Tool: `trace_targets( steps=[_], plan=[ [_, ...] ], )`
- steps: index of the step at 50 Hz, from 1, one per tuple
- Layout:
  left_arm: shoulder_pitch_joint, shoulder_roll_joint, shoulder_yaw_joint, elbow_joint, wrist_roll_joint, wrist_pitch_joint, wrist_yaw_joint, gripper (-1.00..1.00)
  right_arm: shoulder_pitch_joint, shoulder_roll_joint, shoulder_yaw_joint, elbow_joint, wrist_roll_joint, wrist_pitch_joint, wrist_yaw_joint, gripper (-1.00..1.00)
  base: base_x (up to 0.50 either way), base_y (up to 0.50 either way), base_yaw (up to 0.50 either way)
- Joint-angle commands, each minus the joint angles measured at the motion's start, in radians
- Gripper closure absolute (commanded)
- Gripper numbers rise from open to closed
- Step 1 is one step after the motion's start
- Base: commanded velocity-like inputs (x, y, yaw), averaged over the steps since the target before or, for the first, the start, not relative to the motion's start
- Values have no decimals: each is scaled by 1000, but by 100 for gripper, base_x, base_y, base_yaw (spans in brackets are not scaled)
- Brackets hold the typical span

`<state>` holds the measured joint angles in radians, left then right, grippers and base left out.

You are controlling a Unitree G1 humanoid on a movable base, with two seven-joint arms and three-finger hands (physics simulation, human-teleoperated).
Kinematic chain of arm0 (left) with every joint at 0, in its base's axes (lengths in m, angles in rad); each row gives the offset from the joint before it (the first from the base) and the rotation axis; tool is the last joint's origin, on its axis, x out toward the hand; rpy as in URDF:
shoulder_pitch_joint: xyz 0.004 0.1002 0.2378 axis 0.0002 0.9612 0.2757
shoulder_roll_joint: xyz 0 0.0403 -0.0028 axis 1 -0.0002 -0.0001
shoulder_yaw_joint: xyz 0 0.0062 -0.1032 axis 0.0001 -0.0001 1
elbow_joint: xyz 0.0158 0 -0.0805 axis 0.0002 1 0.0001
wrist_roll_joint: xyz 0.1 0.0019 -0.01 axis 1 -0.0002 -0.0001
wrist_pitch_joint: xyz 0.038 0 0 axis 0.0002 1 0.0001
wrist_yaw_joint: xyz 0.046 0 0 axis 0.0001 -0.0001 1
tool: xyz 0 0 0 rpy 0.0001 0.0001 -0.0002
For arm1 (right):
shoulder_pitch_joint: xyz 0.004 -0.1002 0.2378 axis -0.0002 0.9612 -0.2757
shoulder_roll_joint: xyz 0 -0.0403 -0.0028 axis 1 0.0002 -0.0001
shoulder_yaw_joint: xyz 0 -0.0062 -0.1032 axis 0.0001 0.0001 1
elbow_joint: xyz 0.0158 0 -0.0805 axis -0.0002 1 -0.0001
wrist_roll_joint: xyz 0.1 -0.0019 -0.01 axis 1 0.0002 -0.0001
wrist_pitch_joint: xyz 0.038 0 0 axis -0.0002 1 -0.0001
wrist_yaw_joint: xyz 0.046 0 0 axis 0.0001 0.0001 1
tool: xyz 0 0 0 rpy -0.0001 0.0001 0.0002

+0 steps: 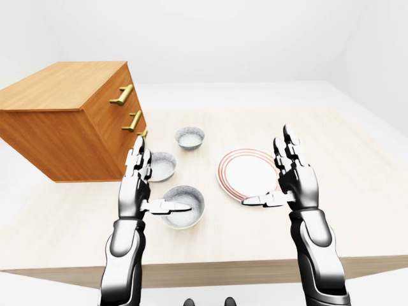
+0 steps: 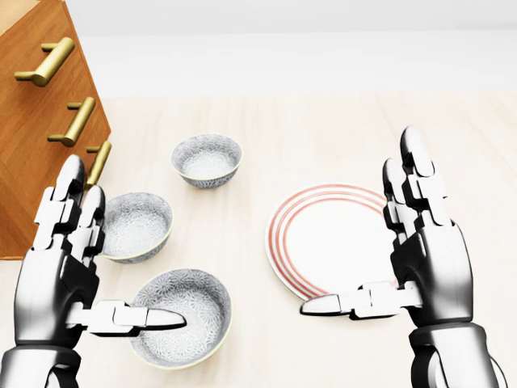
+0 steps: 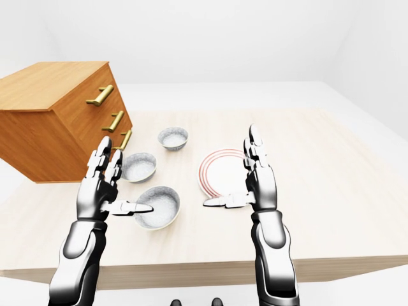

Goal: Put the bowl at the front on the plate.

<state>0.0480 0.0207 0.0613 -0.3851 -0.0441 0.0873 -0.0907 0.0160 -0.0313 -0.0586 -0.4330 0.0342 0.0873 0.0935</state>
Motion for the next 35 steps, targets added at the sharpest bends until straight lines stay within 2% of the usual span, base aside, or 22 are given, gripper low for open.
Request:
trace_targets(
  steps=[1,12,21,35],
  plan=[
    [10,1,-1,10,1,0,-4,-100,7,4,5,-16,-9,0,6,-100,0,50,0],
    [6,2,-3,-24,1,0,-2,-100,3,5,17,17,-48,0,-10,-100,0,49,0],
    [3,2,-1,-21,-1,0,-4,-100,1,11,3,2,5,0,3,-100,0,0,0],
    [9,1,0,6,0,0,-8,-100,7,5,6,-3,5,0,3,-100,48,0,0]
  ],
)
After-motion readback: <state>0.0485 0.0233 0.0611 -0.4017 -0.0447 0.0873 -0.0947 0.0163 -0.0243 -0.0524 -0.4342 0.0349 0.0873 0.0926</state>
